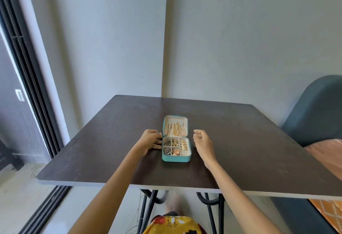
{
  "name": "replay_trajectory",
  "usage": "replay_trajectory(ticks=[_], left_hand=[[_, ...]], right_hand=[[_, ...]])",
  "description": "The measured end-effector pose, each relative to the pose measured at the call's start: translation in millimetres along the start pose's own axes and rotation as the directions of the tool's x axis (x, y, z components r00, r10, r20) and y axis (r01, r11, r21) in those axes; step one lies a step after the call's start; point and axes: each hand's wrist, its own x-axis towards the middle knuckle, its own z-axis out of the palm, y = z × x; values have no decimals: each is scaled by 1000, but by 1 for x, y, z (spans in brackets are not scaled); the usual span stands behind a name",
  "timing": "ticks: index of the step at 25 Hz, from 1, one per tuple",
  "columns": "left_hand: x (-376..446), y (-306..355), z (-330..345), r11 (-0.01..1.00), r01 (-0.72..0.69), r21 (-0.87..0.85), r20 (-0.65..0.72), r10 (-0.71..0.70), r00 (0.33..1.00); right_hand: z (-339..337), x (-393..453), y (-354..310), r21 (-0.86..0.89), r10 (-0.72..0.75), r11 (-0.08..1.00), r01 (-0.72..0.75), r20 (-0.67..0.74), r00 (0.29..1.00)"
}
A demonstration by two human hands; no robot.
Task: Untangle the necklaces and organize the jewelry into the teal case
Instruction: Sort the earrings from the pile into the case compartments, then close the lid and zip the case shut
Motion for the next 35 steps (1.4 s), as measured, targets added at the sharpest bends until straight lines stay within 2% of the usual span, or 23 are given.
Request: replay_trajectory(ticks=[2,6,11,18,28,32,35], left_hand=[[9,0,3,999,-11,36,-4,11,1000],[21,1,9,995,-28,100,44,24,999],[29,-12,25,986,-161,28,32,161,987],[24,-20,21,956,-293,8,111,291,950],[13,-28,24,921,-384,59,110,377,920],[9,-28,21,916,-387,110,146,370,917],[6,-29,19,925,-366,104,167,347,923]], right_hand=[[2,8,4,-32,88,996,-85,98,991],[5,20,9,-48,40,998,-32,175,984],[-6,28,21,154,-4,988,-18,146,989],[-16,26,27,280,-80,959,35,151,985],[-26,15,26,281,-89,959,45,147,985],[-27,11,26,287,-107,956,66,129,986],[-27,12,27,301,-62,953,17,140,988]])
